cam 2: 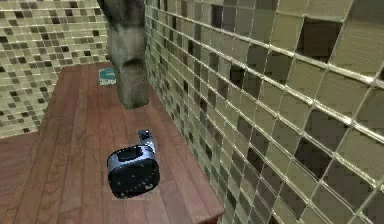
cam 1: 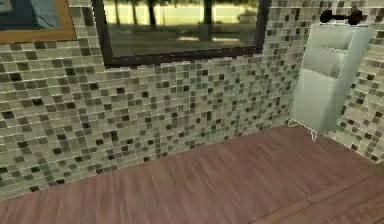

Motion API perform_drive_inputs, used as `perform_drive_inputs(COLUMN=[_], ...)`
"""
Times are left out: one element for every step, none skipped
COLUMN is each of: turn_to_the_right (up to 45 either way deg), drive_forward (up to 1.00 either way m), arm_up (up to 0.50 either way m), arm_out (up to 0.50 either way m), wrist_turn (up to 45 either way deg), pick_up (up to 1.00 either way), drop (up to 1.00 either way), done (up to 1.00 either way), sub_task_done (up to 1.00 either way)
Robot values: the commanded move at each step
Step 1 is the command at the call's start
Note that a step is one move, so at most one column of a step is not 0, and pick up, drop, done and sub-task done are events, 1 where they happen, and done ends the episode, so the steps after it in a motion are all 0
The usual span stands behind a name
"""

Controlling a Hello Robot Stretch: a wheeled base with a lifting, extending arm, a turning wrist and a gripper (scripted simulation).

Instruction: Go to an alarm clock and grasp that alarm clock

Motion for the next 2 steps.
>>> perform_drive_inputs(turn_to_the_right=[-15.0,0.0], drive_forward=[0.00,0.00], arm_up=[0.00,0.50], arm_out=[0.00,0.00], wrist_turn=[0.0,0.0], pick_up=[0.00,0.00], drop=[0.00,0.00], done=[0.00,0.00], sub_task_done=[0.00,0.00])
